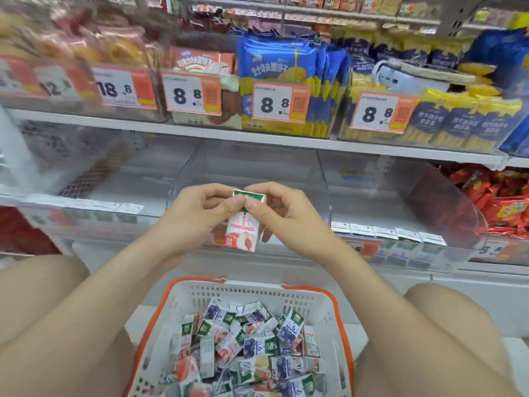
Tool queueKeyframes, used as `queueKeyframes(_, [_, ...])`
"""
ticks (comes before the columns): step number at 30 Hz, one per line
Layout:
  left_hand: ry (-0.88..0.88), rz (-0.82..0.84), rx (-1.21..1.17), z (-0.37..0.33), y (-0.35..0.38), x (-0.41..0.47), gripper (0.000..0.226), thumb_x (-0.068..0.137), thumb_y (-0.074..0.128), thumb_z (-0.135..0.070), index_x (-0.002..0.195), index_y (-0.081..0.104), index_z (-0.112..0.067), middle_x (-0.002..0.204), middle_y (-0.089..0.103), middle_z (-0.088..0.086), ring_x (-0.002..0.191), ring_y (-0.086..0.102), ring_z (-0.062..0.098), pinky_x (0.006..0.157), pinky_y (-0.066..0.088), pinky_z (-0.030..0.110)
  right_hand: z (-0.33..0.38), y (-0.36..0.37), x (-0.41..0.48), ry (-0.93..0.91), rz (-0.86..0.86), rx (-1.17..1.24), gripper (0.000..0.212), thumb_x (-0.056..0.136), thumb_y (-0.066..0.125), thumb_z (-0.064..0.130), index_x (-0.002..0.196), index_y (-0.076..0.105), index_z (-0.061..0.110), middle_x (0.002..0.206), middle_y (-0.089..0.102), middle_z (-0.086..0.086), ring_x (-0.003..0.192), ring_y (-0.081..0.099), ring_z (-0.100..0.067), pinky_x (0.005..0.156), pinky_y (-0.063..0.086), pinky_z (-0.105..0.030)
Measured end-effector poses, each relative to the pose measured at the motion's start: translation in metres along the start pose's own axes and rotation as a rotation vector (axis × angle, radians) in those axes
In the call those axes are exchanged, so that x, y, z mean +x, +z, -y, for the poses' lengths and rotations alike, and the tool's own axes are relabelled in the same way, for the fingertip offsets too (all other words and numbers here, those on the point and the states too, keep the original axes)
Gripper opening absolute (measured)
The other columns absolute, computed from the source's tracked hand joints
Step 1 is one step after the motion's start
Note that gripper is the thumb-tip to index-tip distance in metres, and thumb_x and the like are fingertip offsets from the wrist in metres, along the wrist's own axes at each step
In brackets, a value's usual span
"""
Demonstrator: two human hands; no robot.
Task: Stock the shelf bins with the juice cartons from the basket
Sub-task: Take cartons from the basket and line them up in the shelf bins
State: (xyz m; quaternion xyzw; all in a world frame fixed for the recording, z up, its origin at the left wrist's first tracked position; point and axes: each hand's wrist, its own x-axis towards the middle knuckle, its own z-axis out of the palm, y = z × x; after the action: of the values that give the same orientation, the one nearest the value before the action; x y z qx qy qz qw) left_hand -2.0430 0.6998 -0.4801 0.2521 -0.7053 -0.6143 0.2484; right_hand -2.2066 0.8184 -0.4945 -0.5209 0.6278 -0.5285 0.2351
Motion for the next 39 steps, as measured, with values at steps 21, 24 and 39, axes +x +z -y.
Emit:
queueKeyframes(21, [-0.157,-0.267,1.019,0.099,-0.162,-0.003,0.04,0.091,0.066,-0.015,0.129,0.056,-0.018,0.122,0.052,0.012,0.113,0.056,0.041,0.092,0.051,0.054,0.027,0.18,0.154,-0.278,0.259,-1.034,0.031,0.087,0.068,0.03,0.108,0.056,0.011,0.103,0.053,-0.007,0.088,0.058,-0.033,0.075,0.051,-0.044])
queueKeyframes(24, [-0.175,-0.211,1.033,0.104,-0.156,-0.006,0.039,0.094,0.064,-0.014,0.13,0.048,-0.015,0.128,0.046,0.011,0.116,0.054,0.042,0.092,0.051,0.057,0.017,0.185,0.161,-0.27,0.296,-1.158,0.023,0.084,0.067,0.031,0.098,0.06,0.015,0.091,0.061,-0.001,0.086,0.059,-0.029,0.08,0.044,-0.041])
queueKeyframes(39, [-0.402,0.09,1.199,0.103,-0.132,-0.016,0.043,0.104,0.052,-0.035,0.144,0.047,-0.02,0.145,0.052,0.01,0.131,0.053,0.037,0.102,0.043,0.05,-0.012,0.178,0.125,-0.536,0.257,-1.381,0.024,0.09,0.041,0.021,0.101,0.062,0.017,0.096,0.063,-0.002,0.095,0.054,-0.03,0.082,0.03,-0.039])
